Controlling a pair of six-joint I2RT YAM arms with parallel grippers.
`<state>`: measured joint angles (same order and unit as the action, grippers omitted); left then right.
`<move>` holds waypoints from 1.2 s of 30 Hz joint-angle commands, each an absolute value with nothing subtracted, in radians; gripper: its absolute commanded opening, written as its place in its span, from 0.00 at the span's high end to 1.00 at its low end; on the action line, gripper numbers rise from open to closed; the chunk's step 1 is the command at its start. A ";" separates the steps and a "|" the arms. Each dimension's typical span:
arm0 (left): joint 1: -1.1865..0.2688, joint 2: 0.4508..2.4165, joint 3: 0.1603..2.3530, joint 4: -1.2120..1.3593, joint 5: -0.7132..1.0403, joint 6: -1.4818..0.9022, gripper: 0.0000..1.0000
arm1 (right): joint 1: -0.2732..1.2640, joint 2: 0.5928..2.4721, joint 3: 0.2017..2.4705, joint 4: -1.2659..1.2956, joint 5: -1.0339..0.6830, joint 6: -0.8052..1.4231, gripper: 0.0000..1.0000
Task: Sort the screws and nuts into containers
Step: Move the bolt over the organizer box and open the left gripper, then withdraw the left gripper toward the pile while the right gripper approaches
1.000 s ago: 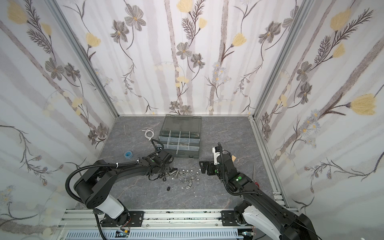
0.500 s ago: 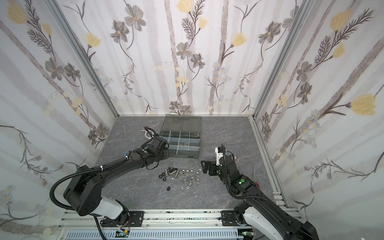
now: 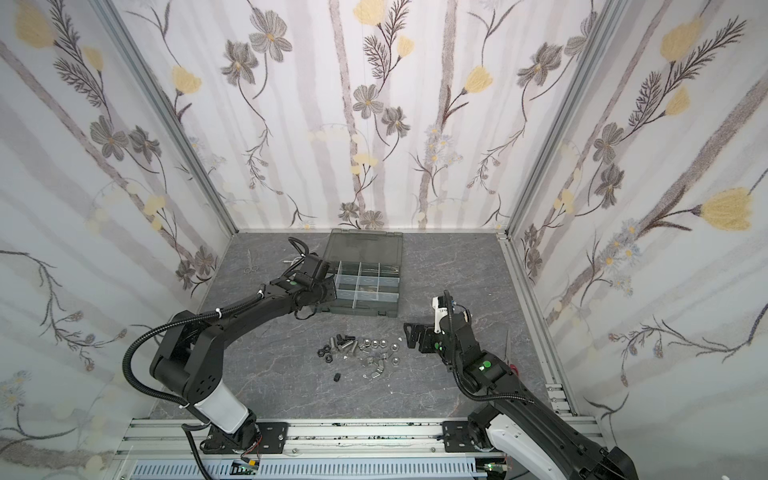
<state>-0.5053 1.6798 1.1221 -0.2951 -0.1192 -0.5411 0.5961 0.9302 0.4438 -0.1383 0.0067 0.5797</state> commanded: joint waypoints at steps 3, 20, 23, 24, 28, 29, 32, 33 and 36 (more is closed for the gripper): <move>-0.505 1.698 1.128 -0.292 -0.123 -0.556 0.60 | 0.598 0.922 0.442 -0.124 0.006 0.586 0.00; -0.504 1.631 1.086 -0.276 -0.110 -0.598 0.42 | 0.598 0.976 0.491 -0.156 0.022 0.545 0.00; -0.503 1.584 1.050 -0.267 -0.115 -0.608 0.41 | 0.597 0.992 0.490 -0.160 0.070 0.575 0.00; -0.503 1.566 1.037 -0.266 -0.118 -0.610 0.41 | 0.597 0.999 0.491 -0.159 0.083 0.586 0.00; -0.503 1.492 0.984 -0.261 -0.130 -0.617 0.40 | 0.598 1.034 0.507 -0.154 0.109 0.592 0.00; -0.503 1.477 0.969 -0.261 -0.130 -0.621 0.40 | 0.600 1.042 0.514 -0.160 0.117 0.596 0.00; -0.503 1.429 0.925 -0.258 -0.129 -0.637 0.38 | 0.602 1.068 0.535 -0.167 0.130 0.604 0.00; -0.503 1.415 0.908 -0.258 -0.129 -0.646 0.38 | 0.602 1.076 0.539 -0.163 0.128 0.604 0.00; -0.503 1.376 0.866 -0.255 -0.130 -0.668 0.37 | 0.605 1.093 0.547 -0.155 0.127 0.627 0.00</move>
